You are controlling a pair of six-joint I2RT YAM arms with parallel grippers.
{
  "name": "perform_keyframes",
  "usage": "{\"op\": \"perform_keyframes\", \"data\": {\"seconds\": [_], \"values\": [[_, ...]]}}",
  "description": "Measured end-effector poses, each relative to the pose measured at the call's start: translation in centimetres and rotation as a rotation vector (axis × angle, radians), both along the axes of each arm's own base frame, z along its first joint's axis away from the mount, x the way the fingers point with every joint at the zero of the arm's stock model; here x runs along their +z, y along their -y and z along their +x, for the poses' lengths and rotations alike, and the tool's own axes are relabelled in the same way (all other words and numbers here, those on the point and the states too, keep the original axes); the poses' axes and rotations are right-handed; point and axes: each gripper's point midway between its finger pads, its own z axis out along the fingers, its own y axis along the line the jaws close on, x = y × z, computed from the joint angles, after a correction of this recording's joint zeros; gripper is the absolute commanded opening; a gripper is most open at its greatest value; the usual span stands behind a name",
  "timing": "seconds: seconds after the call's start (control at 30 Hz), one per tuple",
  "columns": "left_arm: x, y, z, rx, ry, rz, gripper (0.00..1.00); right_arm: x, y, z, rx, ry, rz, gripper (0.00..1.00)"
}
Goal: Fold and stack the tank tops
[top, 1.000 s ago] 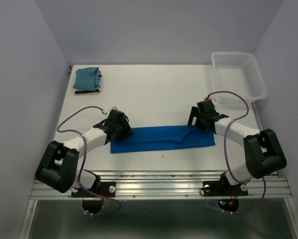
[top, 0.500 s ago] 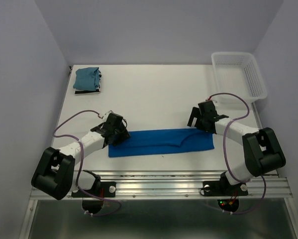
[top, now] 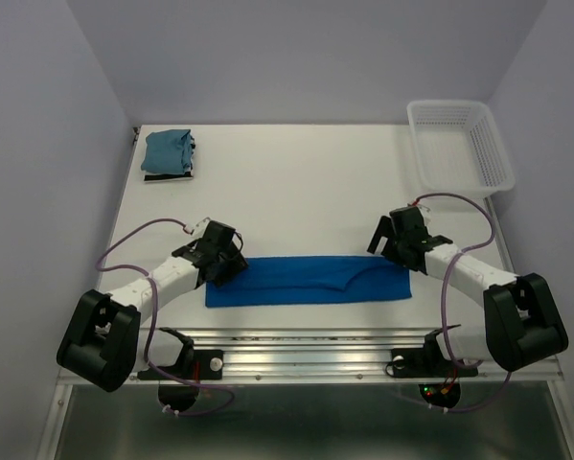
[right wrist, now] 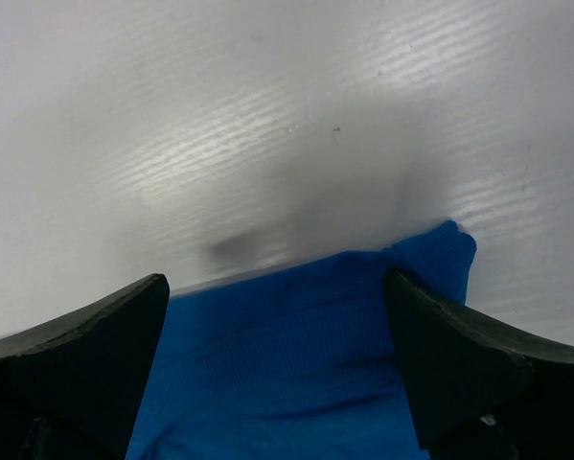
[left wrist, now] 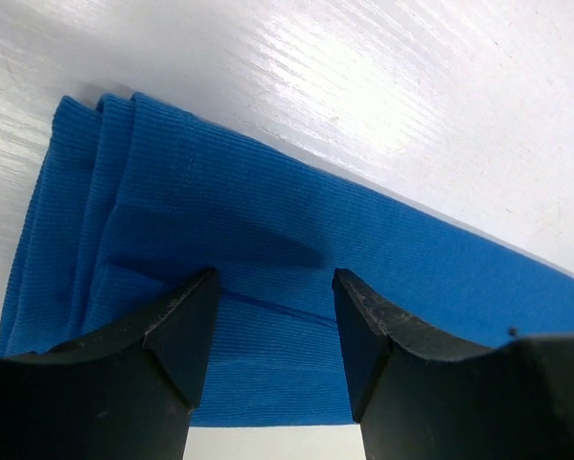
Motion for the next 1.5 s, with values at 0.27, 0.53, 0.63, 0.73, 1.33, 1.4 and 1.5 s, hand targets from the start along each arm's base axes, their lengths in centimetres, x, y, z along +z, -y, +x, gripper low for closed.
{"op": "perform_keyframes", "data": {"seconds": [0.27, 0.53, 0.63, 0.73, 1.33, 1.4, 1.5], "values": [[-0.1, -0.2, -0.1, 0.006, -0.005, 0.012, 0.62, -1.0, 0.4, -0.1, -0.048, -0.022, -0.005, 1.0], [-0.1, -0.3, 0.0, 0.008, -0.025, 0.028, 0.62, -1.3, -0.4, 2.3, -0.071, 0.023, 0.026, 1.0], [-0.1, -0.4, -0.2, 0.015, -0.034, 0.03, 0.62, -0.9, -1.5, 4.5, -0.057, 0.084, 0.066, 1.0], [-0.1, -0.4, -0.5, 0.027, -0.047, 0.02, 0.62, -0.2, -3.0, 7.7, -0.035, 0.162, 0.119, 1.0], [-0.1, 5.0, -9.6, 0.035, -0.164, -0.337, 0.59, 1.9, -26.6, 21.6, 0.49, 0.416, 0.419, 1.0], [-0.1, 5.9, -10.2, 0.048, -0.168, -0.384, 0.58, 2.2, -29.1, 21.9, 0.529, 0.431, 0.445, 1.0], [-0.2, 7.0, -11.1, 0.057, -0.184, -0.424, 0.58, 2.1, -31.0, 22.6, 0.55, 0.444, 0.458, 1.0]]}}
